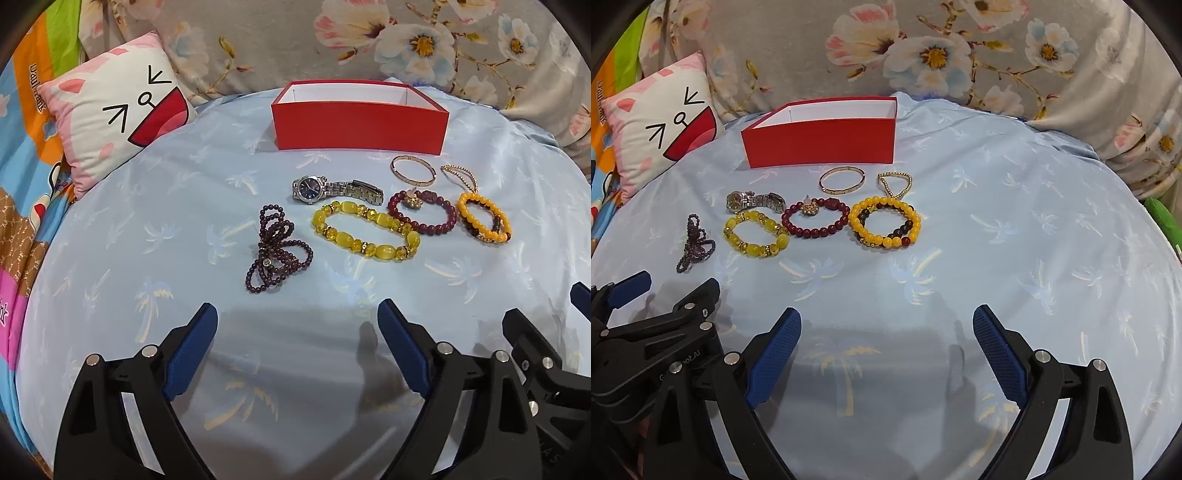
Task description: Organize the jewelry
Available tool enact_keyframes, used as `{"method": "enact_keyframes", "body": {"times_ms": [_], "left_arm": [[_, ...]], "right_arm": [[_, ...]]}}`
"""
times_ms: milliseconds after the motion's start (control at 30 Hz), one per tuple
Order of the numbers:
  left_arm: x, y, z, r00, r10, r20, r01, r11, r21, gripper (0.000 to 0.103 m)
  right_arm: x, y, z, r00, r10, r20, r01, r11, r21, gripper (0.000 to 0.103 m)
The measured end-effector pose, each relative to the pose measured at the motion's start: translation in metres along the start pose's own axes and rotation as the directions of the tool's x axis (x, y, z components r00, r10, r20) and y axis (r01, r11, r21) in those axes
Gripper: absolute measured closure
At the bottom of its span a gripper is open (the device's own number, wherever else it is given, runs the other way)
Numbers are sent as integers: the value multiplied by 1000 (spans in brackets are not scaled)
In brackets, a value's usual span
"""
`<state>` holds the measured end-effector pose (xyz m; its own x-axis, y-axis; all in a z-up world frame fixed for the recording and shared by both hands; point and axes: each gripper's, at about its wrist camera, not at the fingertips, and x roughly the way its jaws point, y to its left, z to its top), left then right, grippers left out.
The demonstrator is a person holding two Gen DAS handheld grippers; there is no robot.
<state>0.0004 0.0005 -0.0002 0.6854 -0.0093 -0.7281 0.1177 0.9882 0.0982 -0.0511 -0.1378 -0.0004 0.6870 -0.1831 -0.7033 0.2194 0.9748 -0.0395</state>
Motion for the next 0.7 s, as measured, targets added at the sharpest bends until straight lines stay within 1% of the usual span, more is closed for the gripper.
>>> {"method": "enact_keyframes", "body": {"times_ms": [700], "left_arm": [[-3,-1,-1,1000,6,15,-6,1000,-2,18]], "right_arm": [[-2,-3,-1,1000,3,11,-3,1000,5,13]]}}
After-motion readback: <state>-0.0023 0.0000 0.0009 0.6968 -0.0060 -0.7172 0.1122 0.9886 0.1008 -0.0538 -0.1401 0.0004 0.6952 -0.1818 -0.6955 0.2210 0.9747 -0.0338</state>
